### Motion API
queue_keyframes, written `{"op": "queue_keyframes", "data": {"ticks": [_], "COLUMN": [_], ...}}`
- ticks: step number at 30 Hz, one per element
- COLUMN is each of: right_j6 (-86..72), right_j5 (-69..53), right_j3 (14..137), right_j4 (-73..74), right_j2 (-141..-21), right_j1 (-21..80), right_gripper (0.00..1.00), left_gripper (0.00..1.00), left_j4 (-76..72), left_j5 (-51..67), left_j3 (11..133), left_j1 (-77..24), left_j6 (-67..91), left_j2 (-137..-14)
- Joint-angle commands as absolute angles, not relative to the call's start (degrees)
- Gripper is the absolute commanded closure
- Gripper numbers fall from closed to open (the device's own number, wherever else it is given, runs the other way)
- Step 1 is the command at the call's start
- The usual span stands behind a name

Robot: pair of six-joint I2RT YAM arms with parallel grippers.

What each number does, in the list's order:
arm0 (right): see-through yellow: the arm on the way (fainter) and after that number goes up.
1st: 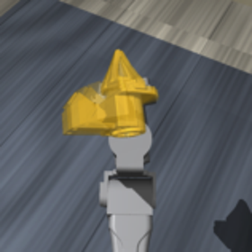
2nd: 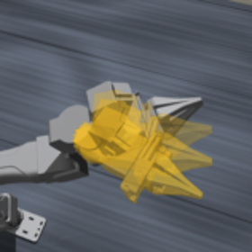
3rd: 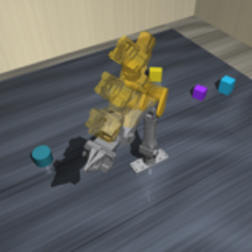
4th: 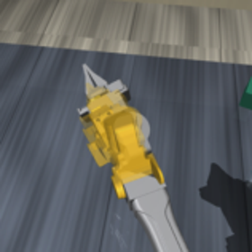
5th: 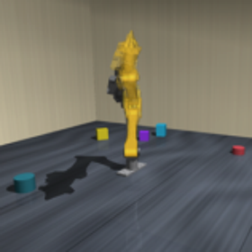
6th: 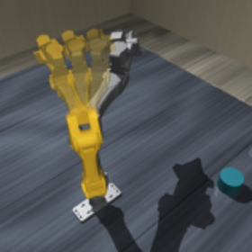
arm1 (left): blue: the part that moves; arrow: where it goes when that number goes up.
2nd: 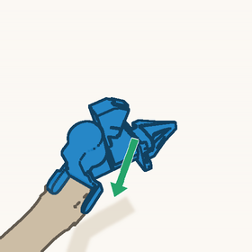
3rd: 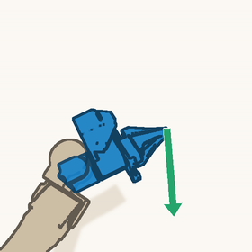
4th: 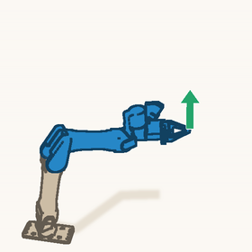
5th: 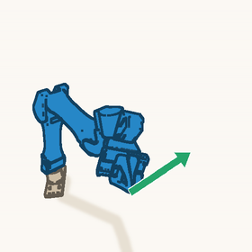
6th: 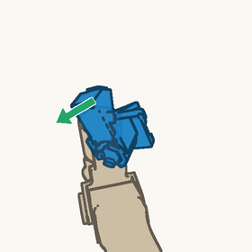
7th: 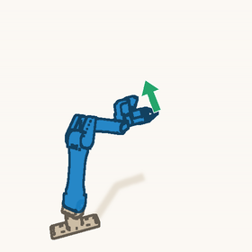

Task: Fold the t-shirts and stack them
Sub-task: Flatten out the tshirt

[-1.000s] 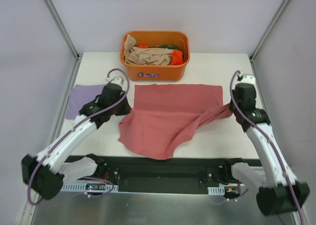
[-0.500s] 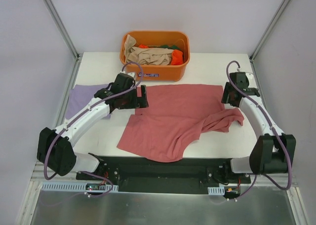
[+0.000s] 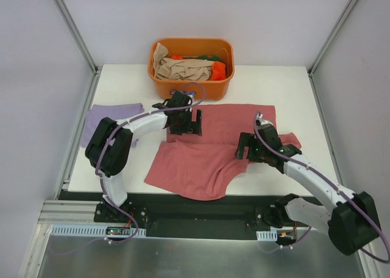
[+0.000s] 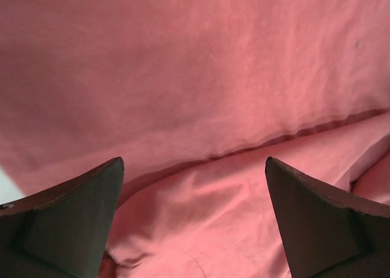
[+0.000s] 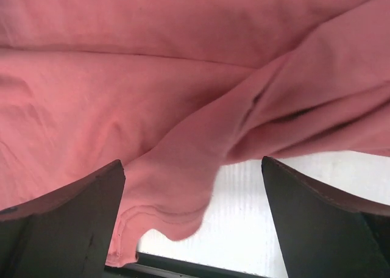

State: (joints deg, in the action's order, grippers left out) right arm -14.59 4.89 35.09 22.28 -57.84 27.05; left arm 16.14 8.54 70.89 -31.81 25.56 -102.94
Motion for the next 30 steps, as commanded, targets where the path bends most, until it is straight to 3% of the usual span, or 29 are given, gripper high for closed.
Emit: {"op": "queue_keyframes", "data": {"ticks": [1, 7, 9, 11, 18, 21, 24, 28, 30], "right_j6": [-16.3, -14.2, -11.4, -7.9, 1.9, 5.4, 6.1, 3.6, 0.7], "right_j5": [0.6, 8.0, 7.1, 4.6, -11.0, -13.7, -6.9, 1.9, 1.6], "right_j3": [36.6, 44.5, 48.7, 53.3, 70.6, 73.8, 72.7, 63.0, 57.5], "right_j4": [16.8, 17.8, 17.2, 14.2, 6.4, 6.3, 11.0, 13.3, 15.5], "right_j2": [-65.9, -80.3, -86.0, -91.3, -107.0, -105.7, -99.9, -87.4, -80.7], "right_j1": [28.9, 28.8, 28.4, 27.5, 21.7, 20.2, 18.8, 18.5, 19.0], "right_gripper": [0.04, 0.04, 0.01, 0.06, 0.14, 0.13, 0.07, 0.01, 0.04], "left_gripper": [0.01, 0.01, 0.01, 0.01, 0.01, 0.01, 0.01, 0.01, 0.01], "left_j4": [13.1, 10.7, 6.0, 0.3, -11.6, -10.3, -5.1, -1.6, -1.5], "left_j5": [7.4, 5.4, 10.1, 14.5, 17.9, 16.2, 10.6, 1.9, 0.4], "left_j3": [69.7, 56.8, 51.0, 46.5, 51.6, 56.4, 59.1, 53.8, 48.8], "left_j1": [-35.9, -40.3, -43.1, -46.3, -54.1, -54.1, -54.1, -53.9, -53.2], "left_j6": [26.9, 34.6, 38.0, 42.3, 46.4, 43.0, 39.3, 35.7, 35.2], "left_j2": [-104.1, -99.4, -96.0, -93.7, -96.1, -96.0, -92.8, -85.3, -81.3]}}
